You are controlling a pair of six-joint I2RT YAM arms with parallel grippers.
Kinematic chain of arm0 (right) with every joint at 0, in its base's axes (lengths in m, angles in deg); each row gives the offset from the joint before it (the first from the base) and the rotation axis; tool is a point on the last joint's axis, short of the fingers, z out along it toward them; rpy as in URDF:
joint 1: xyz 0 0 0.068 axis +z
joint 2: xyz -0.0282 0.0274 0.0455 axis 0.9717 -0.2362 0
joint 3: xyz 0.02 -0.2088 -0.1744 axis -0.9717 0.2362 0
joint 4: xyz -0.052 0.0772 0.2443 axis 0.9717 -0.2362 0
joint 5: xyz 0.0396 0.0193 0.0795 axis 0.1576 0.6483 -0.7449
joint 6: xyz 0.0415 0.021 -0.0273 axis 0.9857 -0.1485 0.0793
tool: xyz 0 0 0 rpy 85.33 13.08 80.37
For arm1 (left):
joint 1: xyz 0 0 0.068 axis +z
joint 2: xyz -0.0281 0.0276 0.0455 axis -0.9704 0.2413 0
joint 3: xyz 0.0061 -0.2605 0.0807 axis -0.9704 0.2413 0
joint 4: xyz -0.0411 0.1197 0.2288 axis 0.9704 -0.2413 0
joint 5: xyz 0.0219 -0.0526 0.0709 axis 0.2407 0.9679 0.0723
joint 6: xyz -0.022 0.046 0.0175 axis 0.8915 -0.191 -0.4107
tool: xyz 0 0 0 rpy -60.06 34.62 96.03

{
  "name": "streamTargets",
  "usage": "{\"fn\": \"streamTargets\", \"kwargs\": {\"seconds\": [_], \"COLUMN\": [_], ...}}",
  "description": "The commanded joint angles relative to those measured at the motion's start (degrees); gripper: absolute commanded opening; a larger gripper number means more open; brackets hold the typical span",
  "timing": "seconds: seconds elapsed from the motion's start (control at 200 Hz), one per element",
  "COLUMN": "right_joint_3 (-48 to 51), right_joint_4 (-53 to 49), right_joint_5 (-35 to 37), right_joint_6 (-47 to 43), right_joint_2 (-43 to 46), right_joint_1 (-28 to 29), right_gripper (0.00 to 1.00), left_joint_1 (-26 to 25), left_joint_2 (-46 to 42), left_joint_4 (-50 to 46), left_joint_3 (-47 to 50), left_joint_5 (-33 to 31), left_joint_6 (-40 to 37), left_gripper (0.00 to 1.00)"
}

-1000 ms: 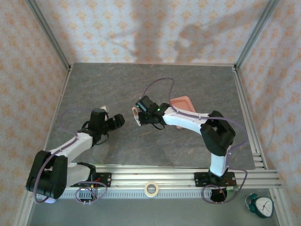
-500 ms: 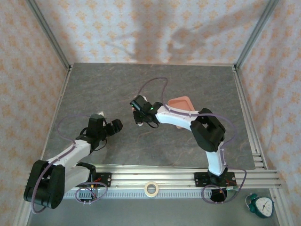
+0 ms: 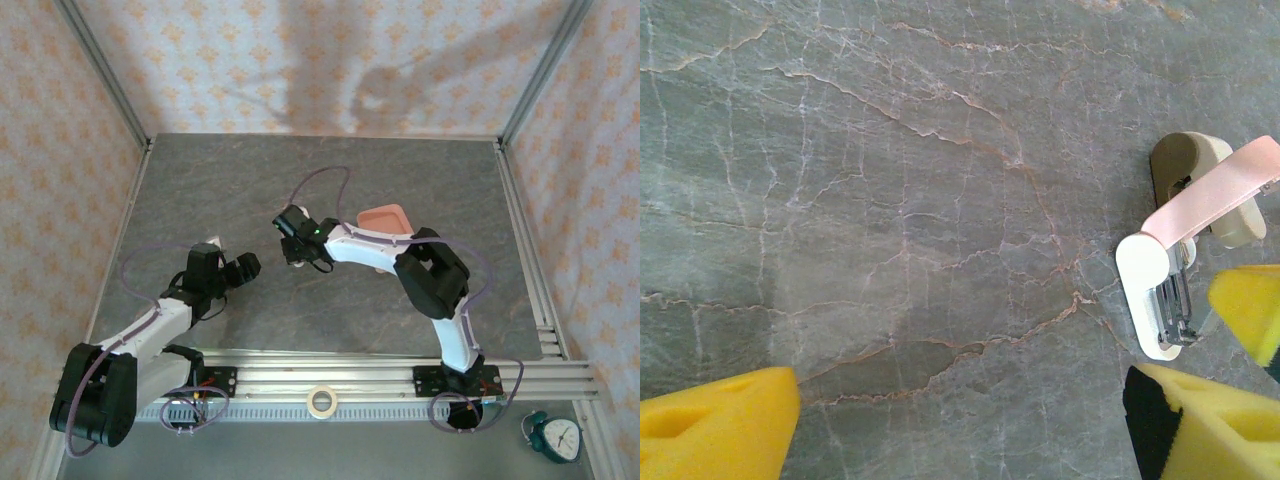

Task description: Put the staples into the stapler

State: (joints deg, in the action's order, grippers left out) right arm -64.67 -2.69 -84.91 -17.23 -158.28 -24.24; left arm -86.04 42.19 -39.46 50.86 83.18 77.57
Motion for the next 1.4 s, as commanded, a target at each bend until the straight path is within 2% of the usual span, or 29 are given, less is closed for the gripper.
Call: {"fn": "streamTargets", "kwargs": {"seconds": [0.0,1.391], "right_joint_3": [-1.67,-0.06], "right_joint_4": [-0.71,-1.90], "right_joint_5": [2.09,2.29], "right_joint_6": [-0.68,-3.70], "right_joint_2": [-0.51,-1.59], "right_joint_1": [0.43,1.01], "right_gripper": [0.12,0.12], "left_joint_1": [0.44,0.48], "left_joint_2": [-0.75,-2.32], "left_joint_4": [-0.82,-2.74], "left_joint_3": [0.24,-0.03], "left_joint_5": [-1.28,-2.06], "left_joint_6": [-0.73,-2.07], "left_gripper": [0.85,0.85]}}
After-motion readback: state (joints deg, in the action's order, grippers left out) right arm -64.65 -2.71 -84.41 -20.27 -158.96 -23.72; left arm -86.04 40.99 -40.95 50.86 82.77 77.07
